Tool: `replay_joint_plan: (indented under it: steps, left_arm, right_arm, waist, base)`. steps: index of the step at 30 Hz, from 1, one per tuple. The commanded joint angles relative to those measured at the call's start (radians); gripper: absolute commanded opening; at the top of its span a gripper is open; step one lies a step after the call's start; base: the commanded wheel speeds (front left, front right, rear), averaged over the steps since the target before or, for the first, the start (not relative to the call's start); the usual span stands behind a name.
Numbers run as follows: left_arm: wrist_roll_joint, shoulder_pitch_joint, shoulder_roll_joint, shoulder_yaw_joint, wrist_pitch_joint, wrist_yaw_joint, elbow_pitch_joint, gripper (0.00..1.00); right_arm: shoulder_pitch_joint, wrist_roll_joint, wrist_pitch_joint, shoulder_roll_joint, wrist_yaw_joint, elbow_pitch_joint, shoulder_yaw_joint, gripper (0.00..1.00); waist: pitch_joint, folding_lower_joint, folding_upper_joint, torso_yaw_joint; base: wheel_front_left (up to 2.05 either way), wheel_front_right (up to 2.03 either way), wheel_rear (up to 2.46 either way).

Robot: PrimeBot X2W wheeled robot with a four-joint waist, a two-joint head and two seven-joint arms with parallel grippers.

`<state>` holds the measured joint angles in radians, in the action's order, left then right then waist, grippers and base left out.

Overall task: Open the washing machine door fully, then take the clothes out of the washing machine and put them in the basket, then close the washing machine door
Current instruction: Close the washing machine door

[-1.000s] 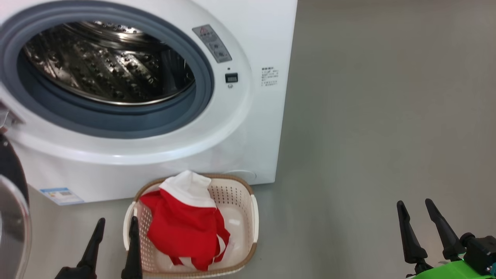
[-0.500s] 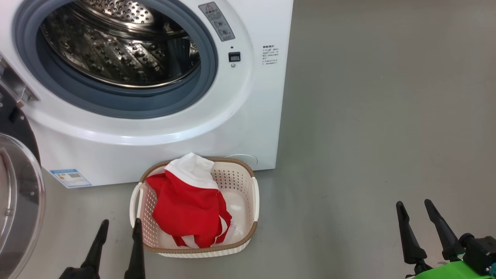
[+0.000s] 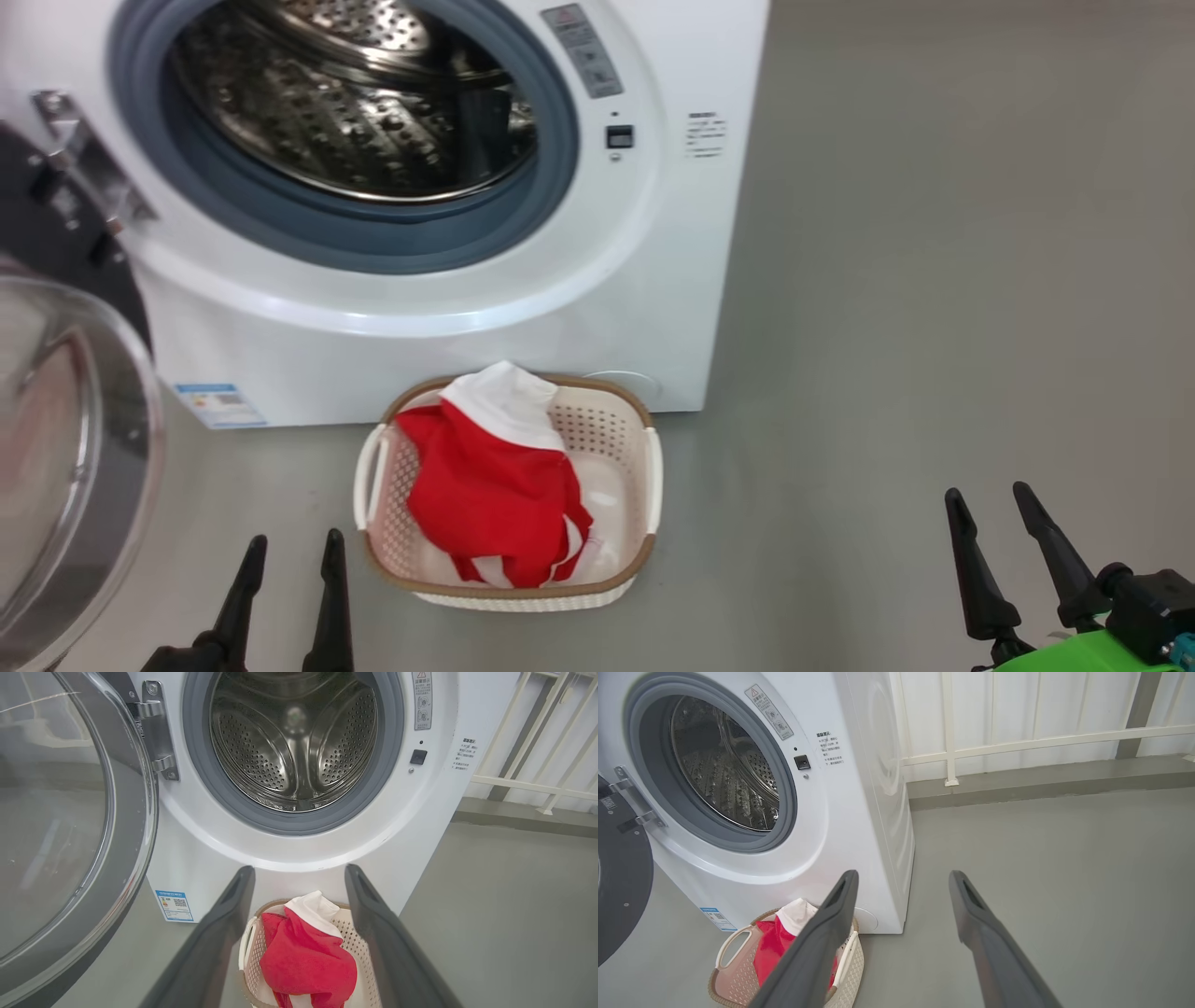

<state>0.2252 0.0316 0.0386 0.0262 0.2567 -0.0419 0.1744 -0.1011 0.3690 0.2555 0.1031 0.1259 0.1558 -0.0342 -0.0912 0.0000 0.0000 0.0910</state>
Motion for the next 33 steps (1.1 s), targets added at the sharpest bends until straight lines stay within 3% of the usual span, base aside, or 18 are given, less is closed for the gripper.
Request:
replay_joint_plan:
  steps: [1, 19, 28, 33]
  left_arm:
    - [0.009, -0.02, 0.012, 0.027, 0.005, 0.007, -0.018, 1.0]
    - [0.095, 0.044, 0.012, -0.044, 0.005, 0.091, -0.016, 1.0]
    - [0.173, 0.087, 0.012, -0.035, 0.005, 0.171, -0.083, 1.0]
    - [0.196, 0.107, 0.012, -0.039, 0.005, 0.188, -0.108, 1.0]
  right_arm:
    - [0.008, -0.006, 0.006, 0.023, 0.005, -0.022, 0.028, 1.0]
    - [0.028, 0.003, 0.006, 0.092, 0.005, -0.021, 0.117, 1.0]
    - [0.112, 0.025, 0.006, 0.136, 0.005, 0.017, 0.254, 1.0]
    - [0.148, 0.042, 0.006, 0.142, 0.005, 0.034, 0.298, 1.0]
  waist:
    - [0.001, 0.0, 0.0, 0.043]
    - [0.011, 0.0, 0.0, 0.394]
    - [-0.014, 0.0, 0.0, 0.424]
    - [-0.017, 0.0, 0.0, 0.428]
  base:
    - [0.0, 0.0, 0.0]
    - [0.0, 0.0, 0.0]
    - [0.0, 0.0, 0.0]
    - [0.0, 0.0, 0.0]
